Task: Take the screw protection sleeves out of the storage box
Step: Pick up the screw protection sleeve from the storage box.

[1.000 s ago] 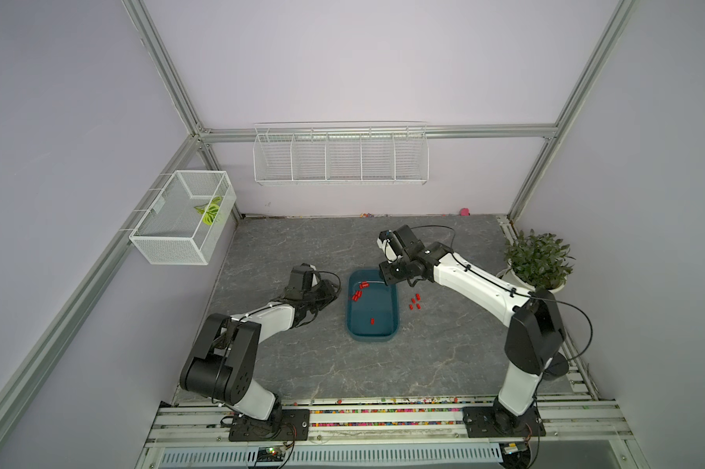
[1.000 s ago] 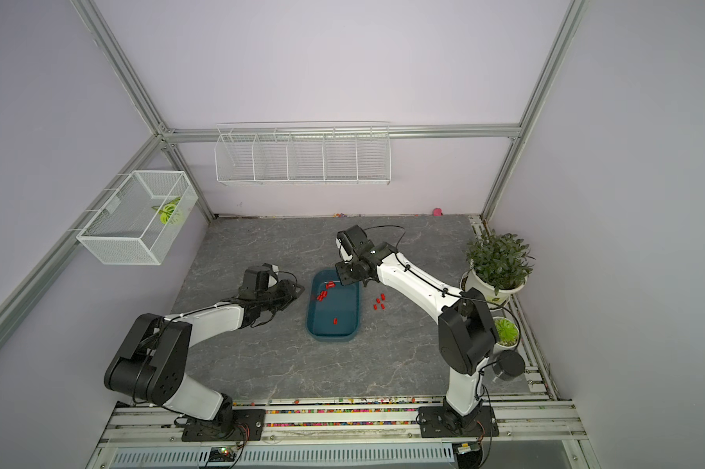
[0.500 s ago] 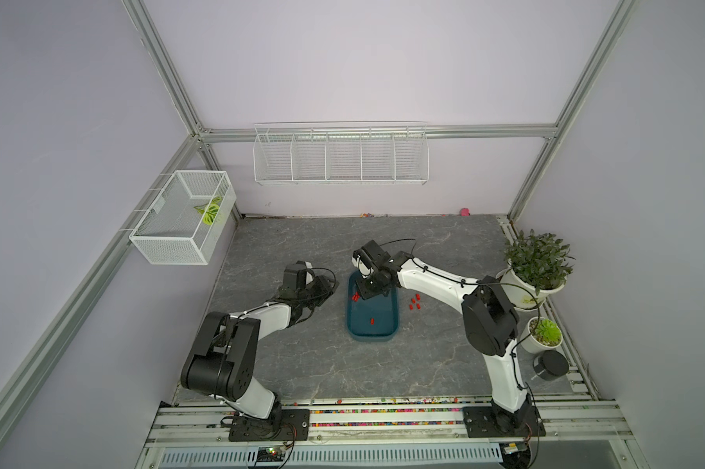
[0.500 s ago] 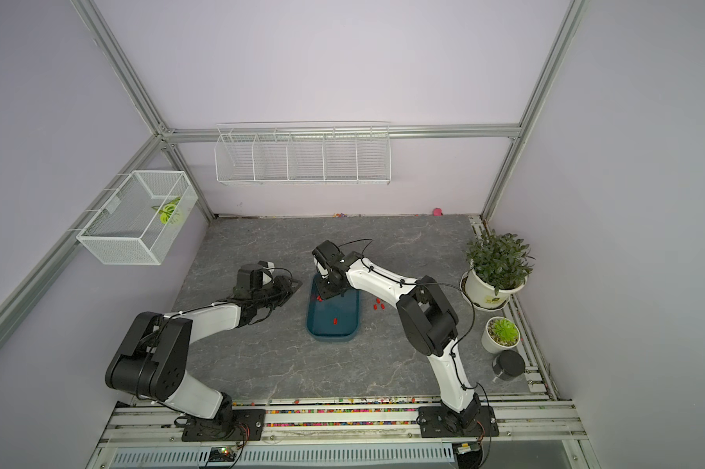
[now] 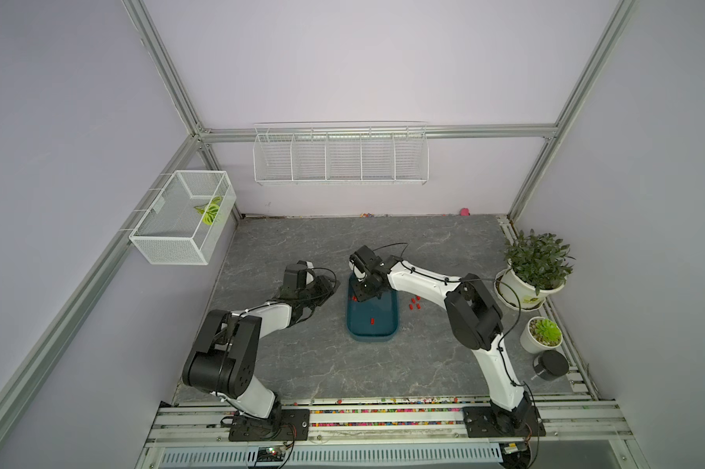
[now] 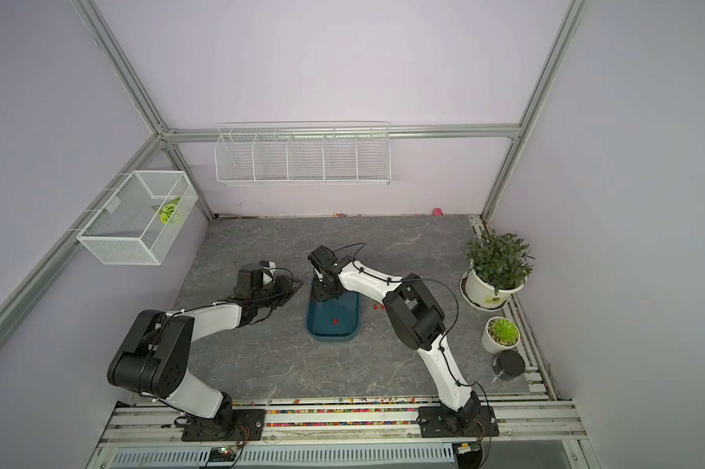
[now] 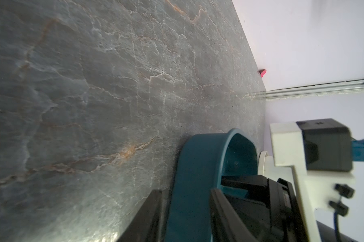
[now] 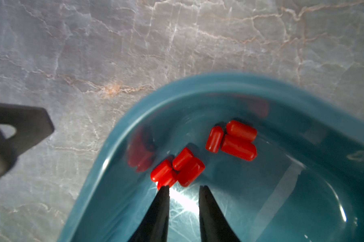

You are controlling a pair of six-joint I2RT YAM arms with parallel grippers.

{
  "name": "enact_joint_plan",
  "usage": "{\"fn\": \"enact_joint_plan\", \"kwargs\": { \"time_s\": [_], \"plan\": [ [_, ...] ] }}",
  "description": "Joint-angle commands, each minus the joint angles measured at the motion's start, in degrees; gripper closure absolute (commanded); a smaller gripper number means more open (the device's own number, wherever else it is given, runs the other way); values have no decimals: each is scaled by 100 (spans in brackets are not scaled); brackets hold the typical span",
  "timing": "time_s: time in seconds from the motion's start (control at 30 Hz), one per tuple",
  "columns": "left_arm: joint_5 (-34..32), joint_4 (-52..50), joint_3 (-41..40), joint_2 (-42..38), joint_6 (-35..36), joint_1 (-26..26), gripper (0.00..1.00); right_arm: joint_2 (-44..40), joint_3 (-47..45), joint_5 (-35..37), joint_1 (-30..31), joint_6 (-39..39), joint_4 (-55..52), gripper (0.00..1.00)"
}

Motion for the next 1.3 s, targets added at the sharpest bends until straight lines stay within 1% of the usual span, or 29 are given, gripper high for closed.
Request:
{"fn": "enact_joint_plan", "kwargs": {
  "time_s": [0.0, 0.33, 0.93, 1.27],
  "plan": [
    [88, 76, -36, 75, 8, 12, 56, 156, 243, 134, 5, 78, 29, 72],
    [108, 59, -19, 92, 15, 13, 57, 251, 312, 271, -6, 43, -14, 77],
    [129, 85, -36, 74, 16, 13, 58, 464, 457, 279, -6, 43, -136, 75],
    [129, 93, -54, 46, 12, 13, 58, 476, 461, 428, -6, 25, -248, 73]
  ]
}}
